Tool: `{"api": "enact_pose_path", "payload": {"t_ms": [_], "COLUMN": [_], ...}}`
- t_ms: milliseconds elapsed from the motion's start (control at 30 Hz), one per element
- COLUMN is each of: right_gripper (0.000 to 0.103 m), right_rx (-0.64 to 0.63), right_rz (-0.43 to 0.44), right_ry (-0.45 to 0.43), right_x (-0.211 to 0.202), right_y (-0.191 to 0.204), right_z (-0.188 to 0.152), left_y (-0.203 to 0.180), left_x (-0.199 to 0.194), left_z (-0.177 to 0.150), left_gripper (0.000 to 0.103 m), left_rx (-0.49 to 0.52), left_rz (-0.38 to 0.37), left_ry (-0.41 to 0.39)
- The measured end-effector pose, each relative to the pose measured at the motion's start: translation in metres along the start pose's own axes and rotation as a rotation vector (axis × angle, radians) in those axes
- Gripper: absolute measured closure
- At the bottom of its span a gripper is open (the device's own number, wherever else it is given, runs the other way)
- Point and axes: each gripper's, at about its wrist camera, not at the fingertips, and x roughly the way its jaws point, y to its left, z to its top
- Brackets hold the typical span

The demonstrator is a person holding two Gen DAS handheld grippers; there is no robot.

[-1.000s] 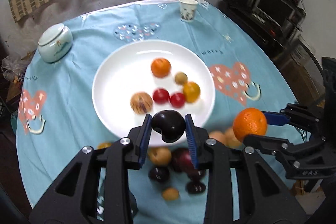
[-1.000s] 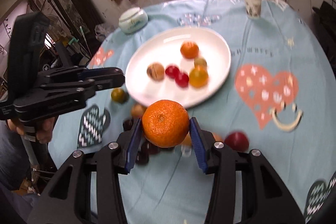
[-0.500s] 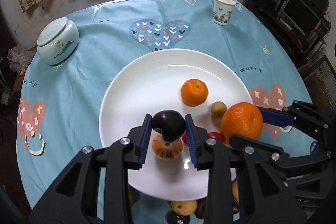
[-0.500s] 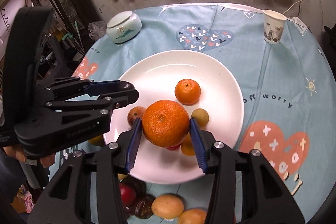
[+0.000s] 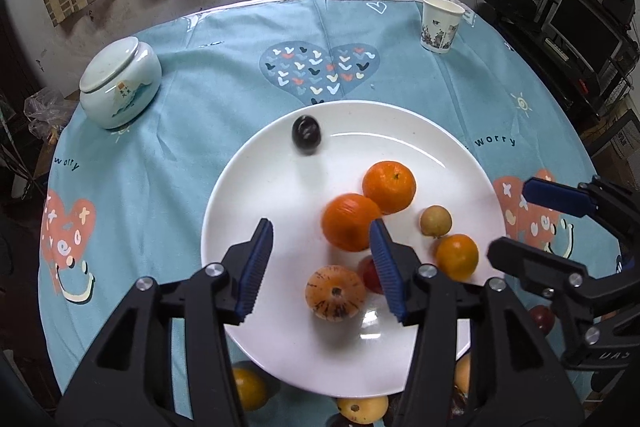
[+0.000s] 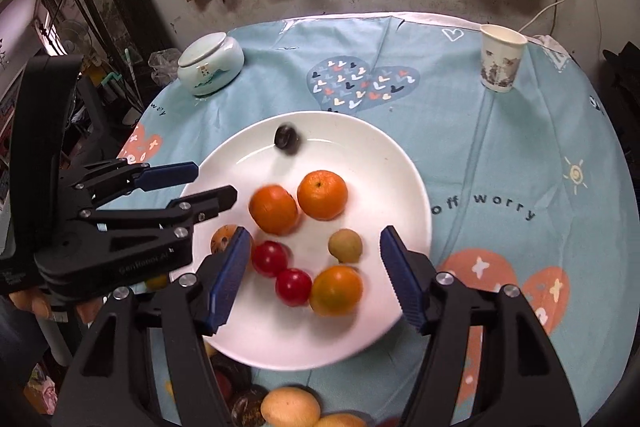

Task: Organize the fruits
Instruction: 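Carry both fruits over the white plate and open both tools to release them, then withdraw both open tools from the plate back toward the fruit cluster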

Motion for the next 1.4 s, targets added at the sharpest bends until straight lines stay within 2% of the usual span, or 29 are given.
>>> {"api": "enact_pose_path", "payload": {"t_ms": [133, 200, 300, 400, 467, 533, 600, 700, 767, 800, 833, 900, 1000, 1100, 1133, 1233, 1300, 1367, 1400], "right_gripper": [0.035, 0.035, 0.035, 0.035, 0.035, 0.035, 0.035, 0.034, 0.034, 0.034, 0.034, 0.034, 0.034, 0.033, 0.033, 0.031, 0.031, 0.031, 0.031], "right_rx": [0.023, 0.027, -0.001, -0.051, -0.067, -0.033, -0.009, -0.091, -0.214, -0.239, -0.239, -0.226, -0.146, -0.007, 0.023, 0.097, 0.054, -0.007, -0.032], "right_rz": [0.004, 0.019, 0.041, 0.033, -0.003, -0.001, 0.026, 0.102, 0.137, 0.191, 0.242, 0.266, 0.206, 0.203, 0.193, 0.237, 0.270, 0.349, 0.342], "right_ry": [-0.008, -0.010, 0.021, 0.088, 0.111, 0.117, 0.158, 0.220, 0.214, 0.221, 0.225, 0.224, 0.171, 0.121, 0.118, 0.168, 0.164, 0.179, 0.182], "right_x": [-0.024, -0.040, -0.049, -0.039, -0.025, -0.010, 0.006, 0.010, -0.004, -0.011, -0.018, -0.030, -0.034, -0.016, -0.007, 0.019, 0.012, -0.002, -0.009], "right_y": [-0.004, 0.000, 0.014, 0.036, 0.049, 0.056, 0.064, 0.092, 0.115, 0.121, 0.123, 0.119, 0.097, 0.075, 0.070, 0.070, 0.083, 0.095, 0.097], "right_z": [-0.020, -0.039, -0.070, -0.094, -0.095, -0.091, -0.092, -0.111, -0.130, -0.138, -0.145, -0.156, -0.142, -0.112, -0.105, -0.099, -0.105, -0.114, -0.118], "left_y": [0.001, 0.007, 0.017, 0.030, 0.034, 0.035, 0.037, 0.044, 0.050, 0.053, 0.055, 0.059, 0.062, 0.059, 0.058, 0.060, 0.065, 0.067, 0.066], "left_x": [-0.024, -0.041, -0.061, -0.070, -0.074, -0.080, -0.087, -0.092, -0.090, -0.087, -0.084, -0.078, -0.070, -0.072, -0.074, -0.080, -0.081, -0.079, -0.076], "left_z": [-0.007, -0.016, -0.036, -0.056, -0.069, -0.082, -0.094, -0.112, -0.124, -0.132, -0.138, -0.149, -0.159, -0.162, -0.163, -0.169, -0.174, -0.179, -0.182], "left_gripper": [0.046, 0.038, 0.037, 0.036, 0.036, 0.036, 0.034, 0.031, 0.031, 0.031, 0.031, 0.031, 0.031, 0.031, 0.031, 0.031, 0.031, 0.031, 0.031], "left_rx": [0.001, -0.003, -0.022, -0.068, -0.089, -0.094, -0.093, -0.106, -0.127, -0.140, -0.147, -0.165, -0.194, -0.183, -0.173, -0.155, -0.168, -0.171, -0.166], "left_rz": [-0.002, 0.002, 0.005, 0.003, -0.004, -0.001, -0.003, 0.002, -0.006, -0.007, -0.004, -0.014, -0.028, -0.025, -0.016, 0.010, 0.011, 0.008, 0.006], "left_ry": [-0.036, -0.061, -0.078, -0.061, -0.043, -0.035, -0.037, -0.032, -0.010, 0.009, 0.023, 0.053, 0.089, 0.084, 0.077, 0.068, 0.076, 0.091, 0.101]}}
